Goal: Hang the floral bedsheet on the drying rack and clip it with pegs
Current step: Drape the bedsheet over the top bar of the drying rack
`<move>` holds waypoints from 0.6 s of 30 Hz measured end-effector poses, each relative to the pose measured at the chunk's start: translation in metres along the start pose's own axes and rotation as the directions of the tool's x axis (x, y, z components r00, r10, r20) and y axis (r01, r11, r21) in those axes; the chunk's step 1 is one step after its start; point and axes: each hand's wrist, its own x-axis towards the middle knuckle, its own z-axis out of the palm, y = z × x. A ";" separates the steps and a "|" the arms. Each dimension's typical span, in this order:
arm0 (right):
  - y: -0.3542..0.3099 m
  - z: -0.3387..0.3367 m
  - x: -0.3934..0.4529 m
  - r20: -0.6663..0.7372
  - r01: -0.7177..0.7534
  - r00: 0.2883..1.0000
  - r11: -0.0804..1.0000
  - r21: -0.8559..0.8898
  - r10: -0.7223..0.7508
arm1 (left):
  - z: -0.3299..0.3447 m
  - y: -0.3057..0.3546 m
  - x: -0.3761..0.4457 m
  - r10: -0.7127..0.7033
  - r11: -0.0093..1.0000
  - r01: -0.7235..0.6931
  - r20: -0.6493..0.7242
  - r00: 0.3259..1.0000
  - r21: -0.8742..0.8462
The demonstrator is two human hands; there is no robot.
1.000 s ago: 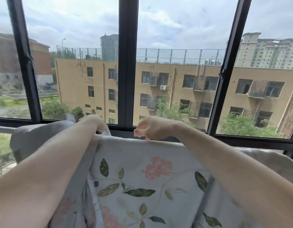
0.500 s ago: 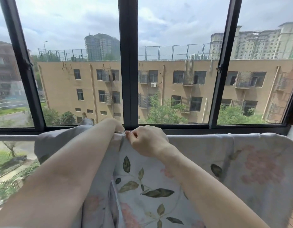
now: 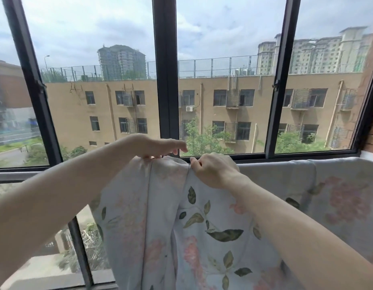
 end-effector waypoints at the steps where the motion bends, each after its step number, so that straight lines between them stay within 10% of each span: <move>1: 0.000 0.000 0.000 -0.004 -0.001 1.000 1.000 -0.001 0.000 | 0.005 -0.004 -0.014 0.103 0.993 -0.102 -0.018 0.995 0.064; 6: -0.003 0.004 0.001 -0.024 0.023 0.999 1.000 0.018 -0.023 | 0.037 -0.055 -0.051 0.368 0.754 -0.161 -0.206 0.907 0.636; 18: 0.016 -0.005 0.008 0.117 0.034 0.992 0.998 0.056 -0.040 | 0.030 -0.086 -0.036 0.853 0.501 -0.346 -0.385 0.354 0.793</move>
